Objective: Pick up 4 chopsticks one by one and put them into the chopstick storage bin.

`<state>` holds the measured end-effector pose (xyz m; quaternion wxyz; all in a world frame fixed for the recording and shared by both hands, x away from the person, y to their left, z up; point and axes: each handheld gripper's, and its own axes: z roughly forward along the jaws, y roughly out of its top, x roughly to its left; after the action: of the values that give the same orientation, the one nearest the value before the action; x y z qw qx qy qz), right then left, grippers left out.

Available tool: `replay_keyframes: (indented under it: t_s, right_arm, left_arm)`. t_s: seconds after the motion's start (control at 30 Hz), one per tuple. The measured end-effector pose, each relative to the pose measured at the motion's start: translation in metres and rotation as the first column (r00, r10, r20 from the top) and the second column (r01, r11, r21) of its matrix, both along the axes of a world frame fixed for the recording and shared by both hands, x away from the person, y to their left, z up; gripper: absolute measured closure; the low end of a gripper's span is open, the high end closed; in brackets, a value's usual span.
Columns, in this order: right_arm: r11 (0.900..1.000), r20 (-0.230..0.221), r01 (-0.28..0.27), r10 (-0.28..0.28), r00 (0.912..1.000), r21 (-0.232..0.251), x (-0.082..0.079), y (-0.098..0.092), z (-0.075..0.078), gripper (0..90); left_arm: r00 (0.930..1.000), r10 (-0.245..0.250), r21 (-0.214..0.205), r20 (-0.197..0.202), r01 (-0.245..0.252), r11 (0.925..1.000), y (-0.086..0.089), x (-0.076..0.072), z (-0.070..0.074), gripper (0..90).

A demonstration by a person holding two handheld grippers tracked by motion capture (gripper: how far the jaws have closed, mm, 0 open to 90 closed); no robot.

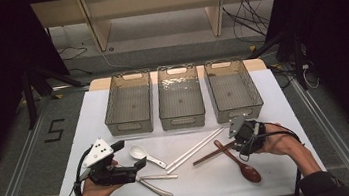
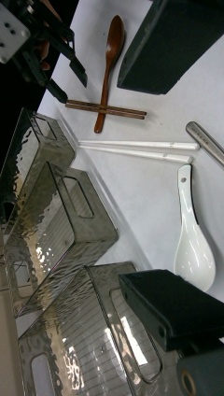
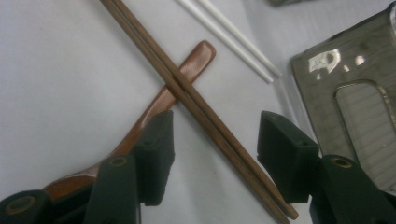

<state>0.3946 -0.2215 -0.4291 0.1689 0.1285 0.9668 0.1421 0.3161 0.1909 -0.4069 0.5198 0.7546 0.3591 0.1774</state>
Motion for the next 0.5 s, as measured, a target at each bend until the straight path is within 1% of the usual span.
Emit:
replay_keyframes:
  t_s: [0.03,0.07,0.13,0.17,0.3,0.43,0.5]
  right_arm:
    - [0.9999,-0.008,-0.001,0.001,1.0000,-0.012,0.001,0.000,-0.002,49.8]
    - [0.9999,-0.008,-0.001,0.001,1.0000,-0.012,0.001,0.000,-0.002,49.8]
    - [0.9994,-0.022,-0.011,0.010,0.9997,-0.033,0.004,0.000,-0.009,52.2]
    - [0.9994,-0.022,-0.011,0.010,0.9997,-0.033,0.004,0.000,-0.009,52.2]
    - [0.9981,-0.030,-0.014,0.012,0.9995,-0.060,0.006,0.000,-0.015,55.7]
    - [0.9976,-0.022,-0.025,0.023,0.9995,-0.065,0.008,0.000,-0.019,58.3]
    - [0.9972,-0.028,-0.030,0.028,0.9992,-0.068,0.009,0.000,-0.019,58.8]
  left_arm:
    - [1.0000,0.001,0.000,-0.001,-0.001,1.0000,0.000,0.000,0.000,5.9]
    - [1.0000,0.002,-0.003,-0.001,-0.002,1.0000,0.000,0.000,0.000,5.9]
    - [1.0000,0.000,0.000,-0.001,0.000,1.0000,0.000,0.000,0.000,5.9]
    - [1.0000,0.001,-0.002,0.000,-0.001,1.0000,0.000,0.000,0.000,5.9]
    - [1.0000,0.000,-0.001,0.000,0.000,1.0000,0.000,0.000,0.000,5.9]
    - [1.0000,-0.003,0.004,0.000,0.003,1.0000,0.000,0.000,0.000,5.9]
    - [1.0000,-0.003,0.003,-0.002,0.003,1.0000,0.000,0.000,0.000,5.9]
